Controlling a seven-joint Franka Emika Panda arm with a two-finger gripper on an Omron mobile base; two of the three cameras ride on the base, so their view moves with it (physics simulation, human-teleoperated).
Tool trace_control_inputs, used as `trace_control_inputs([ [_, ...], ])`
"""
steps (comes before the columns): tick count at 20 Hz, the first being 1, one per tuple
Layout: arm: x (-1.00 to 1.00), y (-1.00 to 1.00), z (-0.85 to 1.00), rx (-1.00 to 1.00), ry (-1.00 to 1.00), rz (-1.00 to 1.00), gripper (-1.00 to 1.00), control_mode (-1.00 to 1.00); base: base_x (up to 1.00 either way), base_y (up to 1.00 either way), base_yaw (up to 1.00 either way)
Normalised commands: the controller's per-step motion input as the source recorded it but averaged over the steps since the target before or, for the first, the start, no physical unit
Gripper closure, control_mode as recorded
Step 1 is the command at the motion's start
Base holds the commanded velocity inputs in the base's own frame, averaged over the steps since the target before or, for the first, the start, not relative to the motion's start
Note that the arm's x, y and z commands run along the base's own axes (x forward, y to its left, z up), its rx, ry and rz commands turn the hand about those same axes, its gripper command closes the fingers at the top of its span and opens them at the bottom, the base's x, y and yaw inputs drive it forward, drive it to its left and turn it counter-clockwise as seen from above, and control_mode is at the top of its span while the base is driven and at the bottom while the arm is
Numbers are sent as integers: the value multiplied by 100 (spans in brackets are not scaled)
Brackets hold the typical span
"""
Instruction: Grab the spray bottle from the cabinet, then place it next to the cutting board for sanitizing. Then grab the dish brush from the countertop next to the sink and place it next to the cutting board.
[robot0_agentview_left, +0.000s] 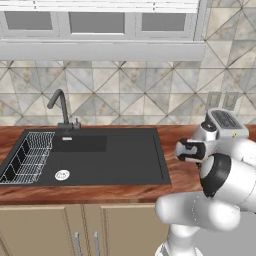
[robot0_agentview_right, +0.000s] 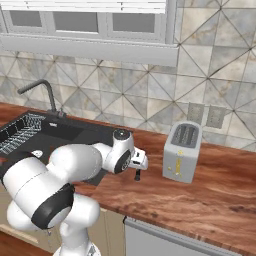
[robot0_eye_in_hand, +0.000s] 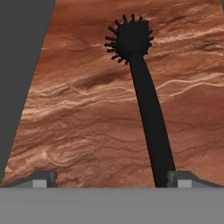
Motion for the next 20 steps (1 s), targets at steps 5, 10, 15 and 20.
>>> trace_control_inputs([
  [5, 16, -12, -26, 0, 0, 0, -100, -100, 0, 0, 0],
  [10, 1, -1, -4, 0, 0, 0, -100, -100, 0, 0, 0],
  [15, 1, -22, -3, 0, 0, 0, -100, -100, 0, 0, 0],
  [20, 9, -16, -10, 0, 0, 0, -100, -100, 0, 0, 0],
])
